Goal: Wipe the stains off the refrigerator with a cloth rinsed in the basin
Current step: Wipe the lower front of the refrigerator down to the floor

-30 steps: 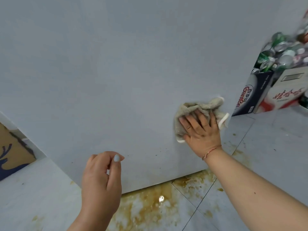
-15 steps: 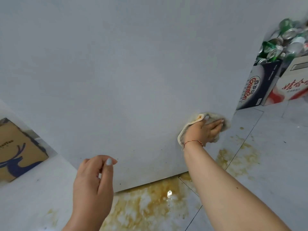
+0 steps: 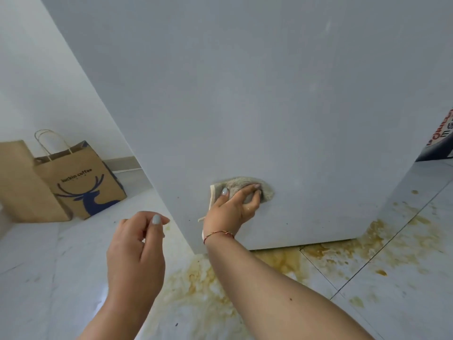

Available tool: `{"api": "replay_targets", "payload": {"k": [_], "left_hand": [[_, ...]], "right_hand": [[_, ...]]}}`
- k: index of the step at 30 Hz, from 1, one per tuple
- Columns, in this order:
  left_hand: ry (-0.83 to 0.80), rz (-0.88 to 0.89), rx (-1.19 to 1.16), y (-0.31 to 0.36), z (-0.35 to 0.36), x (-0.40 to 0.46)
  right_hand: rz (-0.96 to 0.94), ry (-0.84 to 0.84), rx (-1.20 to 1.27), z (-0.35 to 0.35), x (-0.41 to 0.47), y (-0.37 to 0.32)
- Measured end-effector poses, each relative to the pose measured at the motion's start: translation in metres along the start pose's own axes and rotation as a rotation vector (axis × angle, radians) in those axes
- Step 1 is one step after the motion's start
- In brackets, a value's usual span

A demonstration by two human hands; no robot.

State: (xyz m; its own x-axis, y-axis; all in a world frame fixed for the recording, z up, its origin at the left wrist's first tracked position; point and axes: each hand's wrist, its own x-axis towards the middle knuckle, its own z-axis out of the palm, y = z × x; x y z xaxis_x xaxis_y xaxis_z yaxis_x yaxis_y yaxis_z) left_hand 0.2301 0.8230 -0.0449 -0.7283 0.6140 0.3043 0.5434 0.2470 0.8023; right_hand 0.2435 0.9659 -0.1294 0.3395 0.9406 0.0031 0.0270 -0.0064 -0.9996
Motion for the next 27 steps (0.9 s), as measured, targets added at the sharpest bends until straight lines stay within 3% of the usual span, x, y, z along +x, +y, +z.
{"api": "replay_targets", "payload": {"k": [6, 9, 13, 14, 17, 21, 27], "left_hand": [[0.08, -0.039, 0.045, -0.013, -0.036, -0.004], [0.112, -0.039, 0.069, -0.018, -0.05, -0.002], [0.136, -0.029, 0.093, -0.019, -0.061, -0.002], [0.14, -0.035, 0.088, -0.019, -0.063, 0.0], [0.143, -0.091, 0.038, -0.019, -0.063, 0.005], [0.088, -0.279, -0.105, -0.021, -0.055, 0.019], [-0.203, -0.766, -0.13, -0.05, -0.018, 0.041]], "right_hand": [[0.14, -0.365, 0.151, 0.024, -0.066, -0.008], [0.076, -0.552, 0.085, 0.033, -0.089, 0.0], [0.13, -1.029, 0.03, 0.035, -0.09, 0.002], [0.157, -1.071, 0.059, 0.035, -0.085, 0.001], [0.476, -1.111, 0.321, 0.027, -0.064, -0.003], [0.897, -1.236, 0.514, -0.004, -0.038, 0.0], [0.907, -1.41, 0.627, -0.052, -0.013, -0.002]]}}
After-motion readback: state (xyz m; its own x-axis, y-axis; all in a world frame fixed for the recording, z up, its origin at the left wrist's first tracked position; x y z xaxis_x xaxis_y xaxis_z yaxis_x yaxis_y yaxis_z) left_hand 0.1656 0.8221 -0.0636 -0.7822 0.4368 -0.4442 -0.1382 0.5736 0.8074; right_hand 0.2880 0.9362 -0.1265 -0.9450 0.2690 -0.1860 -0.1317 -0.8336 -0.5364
